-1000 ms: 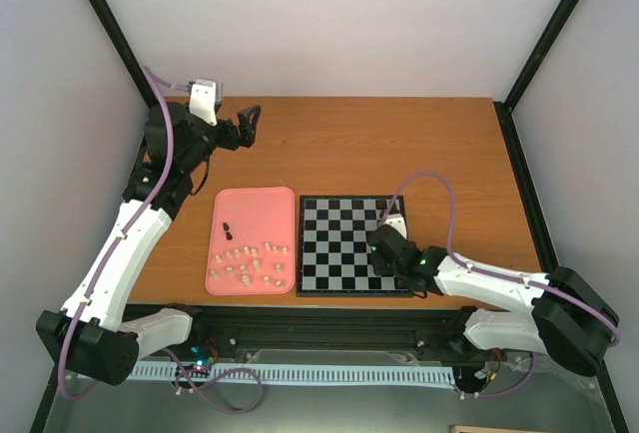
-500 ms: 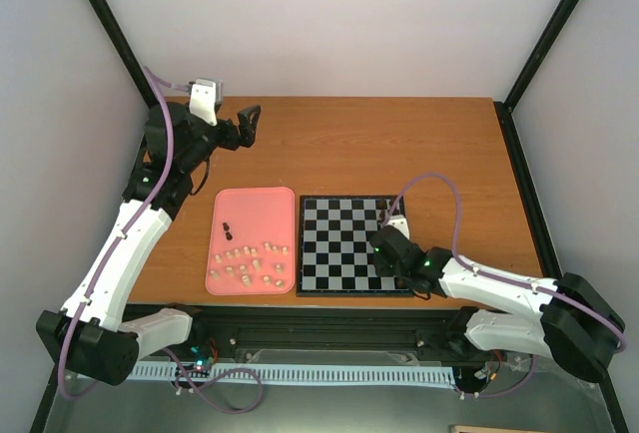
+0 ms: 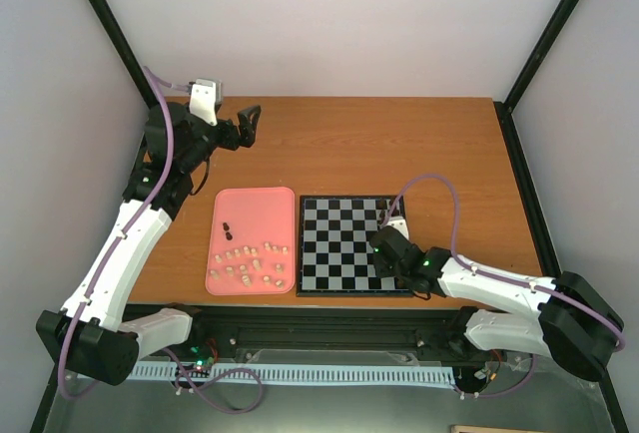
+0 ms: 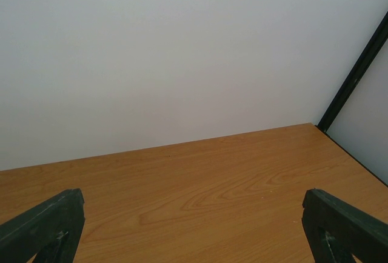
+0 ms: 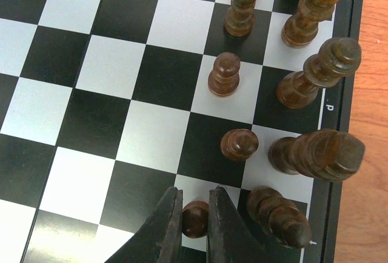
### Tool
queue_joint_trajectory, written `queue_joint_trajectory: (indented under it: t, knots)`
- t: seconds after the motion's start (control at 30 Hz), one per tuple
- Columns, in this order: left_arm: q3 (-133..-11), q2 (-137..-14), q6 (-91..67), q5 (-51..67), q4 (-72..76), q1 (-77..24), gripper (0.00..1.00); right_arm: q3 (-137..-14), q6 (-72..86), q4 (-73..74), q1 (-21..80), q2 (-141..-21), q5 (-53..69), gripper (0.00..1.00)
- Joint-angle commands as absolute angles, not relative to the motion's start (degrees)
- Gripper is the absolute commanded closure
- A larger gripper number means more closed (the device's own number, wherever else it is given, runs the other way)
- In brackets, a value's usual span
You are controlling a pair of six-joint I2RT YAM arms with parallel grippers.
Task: Set up the chess pieces on the board
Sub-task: Place the chess piece on the chessboard.
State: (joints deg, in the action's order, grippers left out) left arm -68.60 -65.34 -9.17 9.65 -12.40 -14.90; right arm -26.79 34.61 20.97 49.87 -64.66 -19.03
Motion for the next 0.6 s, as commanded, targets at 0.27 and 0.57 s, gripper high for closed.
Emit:
queue_joint_trajectory:
  t: [0.27, 0.57]
  knots:
    - [-69.96, -65.13, -8.79, 9.67, -11.07, -15.30, 0.00, -26.27, 35.95, 23.39, 50.16, -65.30, -18.27, 0.95]
    - [-69.96, -65.15, -8.79, 9.69, -11.08, -15.38, 0.00, -26.48, 36.03, 24.53, 50.43, -62.48, -19.49, 0.77]
